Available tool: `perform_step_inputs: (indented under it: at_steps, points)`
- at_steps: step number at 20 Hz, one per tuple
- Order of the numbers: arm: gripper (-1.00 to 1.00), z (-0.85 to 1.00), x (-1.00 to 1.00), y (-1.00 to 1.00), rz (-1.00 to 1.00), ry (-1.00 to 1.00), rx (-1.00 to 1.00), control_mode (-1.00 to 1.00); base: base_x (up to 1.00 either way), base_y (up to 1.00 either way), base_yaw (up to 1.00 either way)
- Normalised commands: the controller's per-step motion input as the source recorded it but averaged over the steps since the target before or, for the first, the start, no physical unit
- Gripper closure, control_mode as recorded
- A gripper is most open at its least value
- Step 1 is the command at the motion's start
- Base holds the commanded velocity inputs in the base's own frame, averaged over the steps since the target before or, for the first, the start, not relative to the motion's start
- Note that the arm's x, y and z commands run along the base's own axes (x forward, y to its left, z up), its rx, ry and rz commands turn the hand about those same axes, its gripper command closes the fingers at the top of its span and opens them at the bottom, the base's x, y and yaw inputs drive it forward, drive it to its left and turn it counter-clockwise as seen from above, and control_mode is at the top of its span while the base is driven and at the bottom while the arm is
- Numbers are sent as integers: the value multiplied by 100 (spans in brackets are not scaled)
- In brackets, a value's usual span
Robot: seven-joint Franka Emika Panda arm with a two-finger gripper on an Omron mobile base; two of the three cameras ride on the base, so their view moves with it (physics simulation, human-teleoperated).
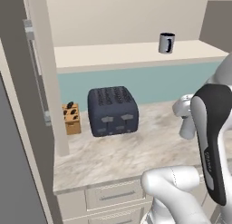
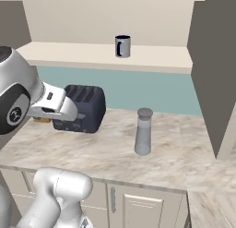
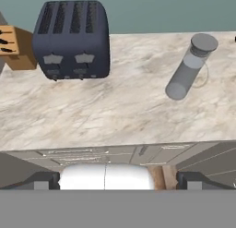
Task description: There is a tray on the dining counter. Grab the cup, mug, and pitcher and place them on the tray. The pitcher may be placed next to the tray if it cannot fit the tray.
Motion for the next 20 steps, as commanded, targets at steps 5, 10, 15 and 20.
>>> perform_step_inputs:
  at_steps: [5,10,15,20]
  points:
    - [-100,0,0,0,0,0,0,100,8,-28,0]
    - [-100,0,1,0,0,0,0,-100,4,-7,0]
    - [-100,1,1,-6,0,-4,0,-100,0,0,0]
    - [-100,23,0,-17,0,-14,0,-100,0,0,0]
